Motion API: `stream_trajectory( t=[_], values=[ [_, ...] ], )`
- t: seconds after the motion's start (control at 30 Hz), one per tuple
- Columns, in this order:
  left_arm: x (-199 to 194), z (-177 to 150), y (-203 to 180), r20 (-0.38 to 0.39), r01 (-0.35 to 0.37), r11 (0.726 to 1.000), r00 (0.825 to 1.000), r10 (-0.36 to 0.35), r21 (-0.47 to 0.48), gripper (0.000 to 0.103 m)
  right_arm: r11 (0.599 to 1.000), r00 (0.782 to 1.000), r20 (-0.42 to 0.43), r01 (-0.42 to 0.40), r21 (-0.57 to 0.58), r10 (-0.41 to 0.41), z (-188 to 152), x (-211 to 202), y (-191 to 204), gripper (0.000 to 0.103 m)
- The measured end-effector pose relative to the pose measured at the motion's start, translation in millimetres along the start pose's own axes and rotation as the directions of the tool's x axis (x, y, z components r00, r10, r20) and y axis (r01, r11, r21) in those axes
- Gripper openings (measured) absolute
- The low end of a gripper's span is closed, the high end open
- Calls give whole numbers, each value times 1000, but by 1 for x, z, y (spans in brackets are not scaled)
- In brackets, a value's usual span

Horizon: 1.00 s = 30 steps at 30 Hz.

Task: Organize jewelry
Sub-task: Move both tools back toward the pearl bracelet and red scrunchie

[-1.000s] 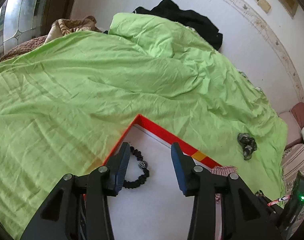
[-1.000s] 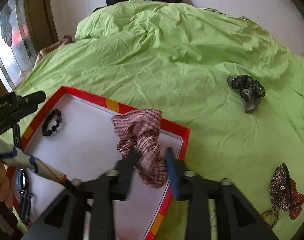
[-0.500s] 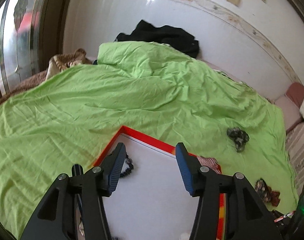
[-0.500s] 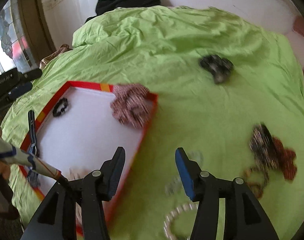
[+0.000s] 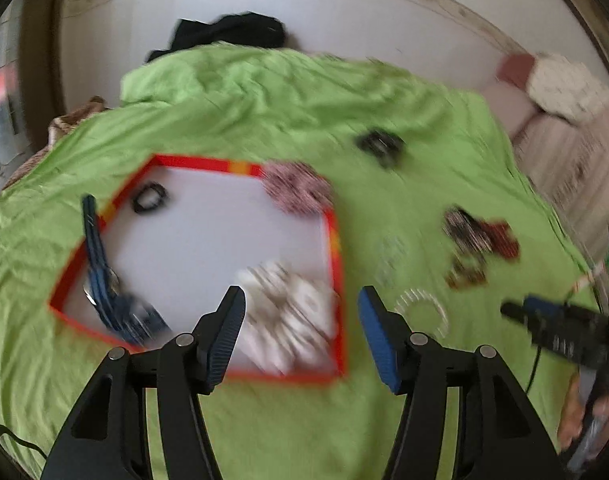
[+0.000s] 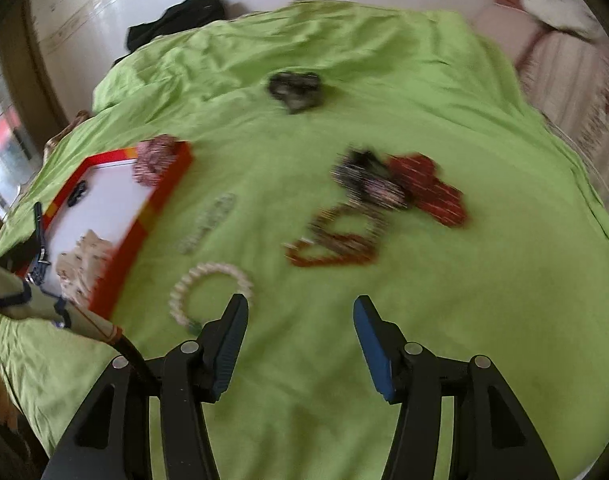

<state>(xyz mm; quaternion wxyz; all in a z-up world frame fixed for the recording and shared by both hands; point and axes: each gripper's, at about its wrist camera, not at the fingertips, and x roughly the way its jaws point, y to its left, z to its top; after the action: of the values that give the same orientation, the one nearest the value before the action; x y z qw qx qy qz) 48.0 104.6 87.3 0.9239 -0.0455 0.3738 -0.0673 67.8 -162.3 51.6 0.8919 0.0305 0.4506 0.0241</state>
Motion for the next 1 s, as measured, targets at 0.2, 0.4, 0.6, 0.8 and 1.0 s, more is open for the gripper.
stream_trajectory(
  t=[0.2, 0.4, 0.6, 0.8, 1.0],
  values=[
    [-3, -20, -36, -67, 24, 999, 998, -21, 47, 58, 996, 1000, 18, 12, 86, -13, -29, -20, -47, 61],
    [-14, -19, -48, -73, 11, 999, 997, -8, 37, 58, 991, 999, 24, 24, 135, -27, -49, -30, -83, 62],
    [-6, -17, -62, -97, -5, 998, 995, 10, 57, 58, 981, 999, 33, 2, 193, -8, -62, -32, -107, 64],
    [16, -21, -80, -135, 35, 995, 991, -22, 96, 58, 982, 999, 40, -13, 189, 6, -64, -29, -115, 64],
    [54, -22, -88, -209, 75, 992, 976, -53, 98, 56, 984, 999, 29, -26, 178, 21, -57, -17, -117, 64]
  ],
)
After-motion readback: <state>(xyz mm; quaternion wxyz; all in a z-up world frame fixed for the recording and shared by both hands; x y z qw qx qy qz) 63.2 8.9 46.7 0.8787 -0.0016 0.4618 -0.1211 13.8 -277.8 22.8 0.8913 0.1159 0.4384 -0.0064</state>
